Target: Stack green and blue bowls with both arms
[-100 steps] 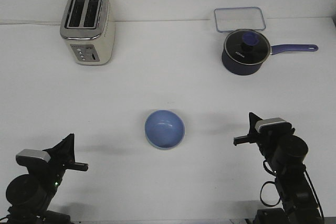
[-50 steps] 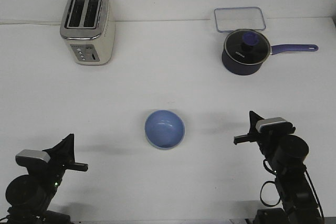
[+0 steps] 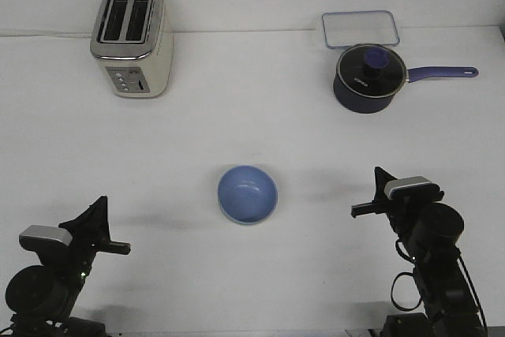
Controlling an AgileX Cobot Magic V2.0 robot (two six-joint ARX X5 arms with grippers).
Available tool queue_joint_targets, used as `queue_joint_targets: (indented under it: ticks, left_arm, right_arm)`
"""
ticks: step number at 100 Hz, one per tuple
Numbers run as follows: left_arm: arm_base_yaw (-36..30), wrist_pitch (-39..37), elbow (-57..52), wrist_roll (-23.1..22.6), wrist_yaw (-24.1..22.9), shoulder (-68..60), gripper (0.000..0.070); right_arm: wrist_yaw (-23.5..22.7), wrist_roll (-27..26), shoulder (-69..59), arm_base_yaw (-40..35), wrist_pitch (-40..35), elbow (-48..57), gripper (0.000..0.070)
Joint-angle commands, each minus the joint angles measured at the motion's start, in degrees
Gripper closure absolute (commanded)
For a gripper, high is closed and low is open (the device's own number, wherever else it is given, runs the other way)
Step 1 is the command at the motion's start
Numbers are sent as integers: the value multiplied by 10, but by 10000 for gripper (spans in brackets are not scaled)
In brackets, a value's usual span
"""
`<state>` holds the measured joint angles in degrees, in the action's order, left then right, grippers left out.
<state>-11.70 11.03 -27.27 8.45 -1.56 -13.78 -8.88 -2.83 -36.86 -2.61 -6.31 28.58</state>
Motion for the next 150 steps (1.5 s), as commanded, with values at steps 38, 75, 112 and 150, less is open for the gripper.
queue_joint_targets:
  ticks: [38,75,112,150]
  left_arm:
    - [25,-113,178,-59,-2,127,688]
    - [41,-223,258,-56,-2,136,688]
    - [66,-231,265,-47,-2,136,688]
    - [66,-231,265,-45,-2,136,688]
  right_arm:
    - [0,-4,-3,0,7,6,700]
    - [0,-4,-2,0,7,6,700]
    - [0,-4,-3,0,7,6,700]
    - [0,-4,-3,0,7,6,700]
